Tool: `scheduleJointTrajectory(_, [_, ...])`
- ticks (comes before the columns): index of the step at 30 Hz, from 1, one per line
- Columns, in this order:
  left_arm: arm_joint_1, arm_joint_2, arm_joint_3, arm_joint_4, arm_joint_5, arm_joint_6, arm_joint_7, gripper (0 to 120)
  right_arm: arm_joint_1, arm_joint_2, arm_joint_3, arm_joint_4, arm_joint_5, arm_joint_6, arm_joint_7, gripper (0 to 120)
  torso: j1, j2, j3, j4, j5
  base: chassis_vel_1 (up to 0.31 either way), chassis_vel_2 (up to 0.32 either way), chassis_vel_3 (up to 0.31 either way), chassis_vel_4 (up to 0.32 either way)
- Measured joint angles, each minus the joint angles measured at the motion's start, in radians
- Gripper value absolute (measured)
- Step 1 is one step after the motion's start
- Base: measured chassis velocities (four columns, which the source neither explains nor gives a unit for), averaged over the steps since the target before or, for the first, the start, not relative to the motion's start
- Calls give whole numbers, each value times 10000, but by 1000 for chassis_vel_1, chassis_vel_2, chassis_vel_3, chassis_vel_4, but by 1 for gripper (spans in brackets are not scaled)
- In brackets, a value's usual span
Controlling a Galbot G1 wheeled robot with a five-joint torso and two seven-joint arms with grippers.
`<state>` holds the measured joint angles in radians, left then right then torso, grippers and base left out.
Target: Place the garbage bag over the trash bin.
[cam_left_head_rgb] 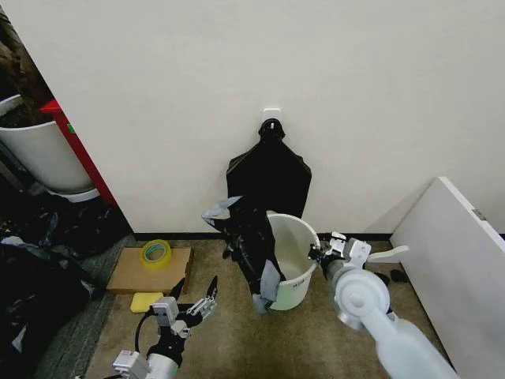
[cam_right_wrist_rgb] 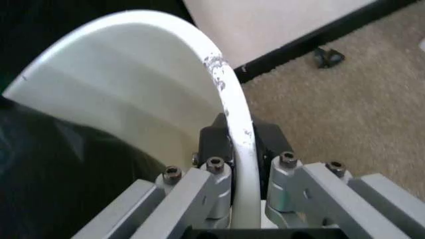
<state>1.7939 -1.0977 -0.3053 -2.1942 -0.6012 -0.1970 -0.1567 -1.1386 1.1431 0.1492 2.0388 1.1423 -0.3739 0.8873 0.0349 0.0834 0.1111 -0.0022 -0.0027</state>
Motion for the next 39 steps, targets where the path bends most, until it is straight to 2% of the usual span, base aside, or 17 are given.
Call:
scheduleJointTrajectory(9, [-116, 31, 1, 23, -117, 123, -81, 99, -678, 849, -219, -226, -830, 1132, -462, 3, 0, 0, 1, 0, 1, 0, 0, 0, 0])
scheduleJointTrajectory(18, [-94, 67, -53, -56, -158, 137, -115, 99, -882, 1396, -511, -839, -1587, 1447, -808, 3, 0, 0, 1, 0, 0, 0, 0, 0, 0])
scheduleJointTrajectory(29, [-71, 28, -35, -67, -156, 138, -117, 99, -1067, 1444, -540, -967, -1829, 1470, -1086, 3, 0, 0, 0, -1, 1, 0, 0, 0, 0])
scheduleJointTrajectory(31, [-71, 22, -25, -74, -152, 137, -118, 99, -1125, 1433, -523, -940, -1854, 1466, -1109, 14, 0, 0, 0, 0, 1, 0, 0, 0, 0])
scheduleJointTrajectory(32, [-71, 22, -25, -74, -152, 137, -118, 99, -1125, 1433, -523, -940, -1854, 1466, -1109, 14, 0, 0, 0, 0, 1, 0, 0, 0, 0])
scheduleJointTrajectory(34, [-57, 16, -20, -92, -148, 137, -120, 99, -1245, 1411, -518, -877, -1915, 1467, -1099, 24, 0, 0, 0, 0, 2, 0, 0, 0, 0])
scheduleJointTrajectory(35, [-57, 16, -20, -92, -148, 137, -120, 99, -1245, 1411, -518, -877, -1915, 1467, -1099, 24, 0, 0, 0, 0, 2, 0, 0, 0, 0])
scheduleJointTrajectory(39, [-37, 21, -19, -103, -146, 133, -122, 99, -1399, 1346, -480, -759, -1956, 1467, -1025, 42, 0, 0, 0, 0, 2, 0, 0, 0, 0])
